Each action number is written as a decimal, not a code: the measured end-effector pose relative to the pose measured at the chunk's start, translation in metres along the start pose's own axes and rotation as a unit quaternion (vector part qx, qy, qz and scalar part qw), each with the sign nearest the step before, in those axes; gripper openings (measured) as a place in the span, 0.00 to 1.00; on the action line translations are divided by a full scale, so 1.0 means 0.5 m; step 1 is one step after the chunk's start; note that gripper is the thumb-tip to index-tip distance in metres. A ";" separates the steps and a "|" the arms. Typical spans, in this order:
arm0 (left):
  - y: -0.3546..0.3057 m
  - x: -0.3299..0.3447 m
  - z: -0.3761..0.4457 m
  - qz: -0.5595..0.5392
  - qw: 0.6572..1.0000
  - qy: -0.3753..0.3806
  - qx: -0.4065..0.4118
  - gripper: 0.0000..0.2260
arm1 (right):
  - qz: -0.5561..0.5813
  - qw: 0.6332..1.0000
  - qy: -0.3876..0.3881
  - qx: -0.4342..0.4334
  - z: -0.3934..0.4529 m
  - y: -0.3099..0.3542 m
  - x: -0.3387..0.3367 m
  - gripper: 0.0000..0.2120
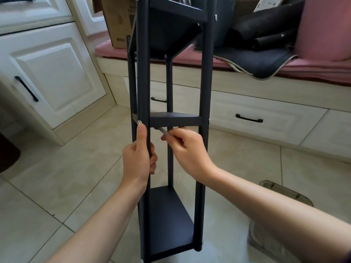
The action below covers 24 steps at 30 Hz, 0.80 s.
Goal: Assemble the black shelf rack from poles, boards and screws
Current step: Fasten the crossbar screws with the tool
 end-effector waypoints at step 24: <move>0.002 0.009 0.009 -0.021 1.000 0.000 -0.004 0.32 | -0.086 0.987 -0.084 -0.107 0.023 -0.020 0.038 0.07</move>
Point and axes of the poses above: each hand's wrist, its own z-axis towards the middle knuckle, its own x-axis out of the palm, y = z × x, the point moved 7 cm from there along z, towards the middle knuckle, and after that the axes turned 1 degree about y, right-handed, at the moved point
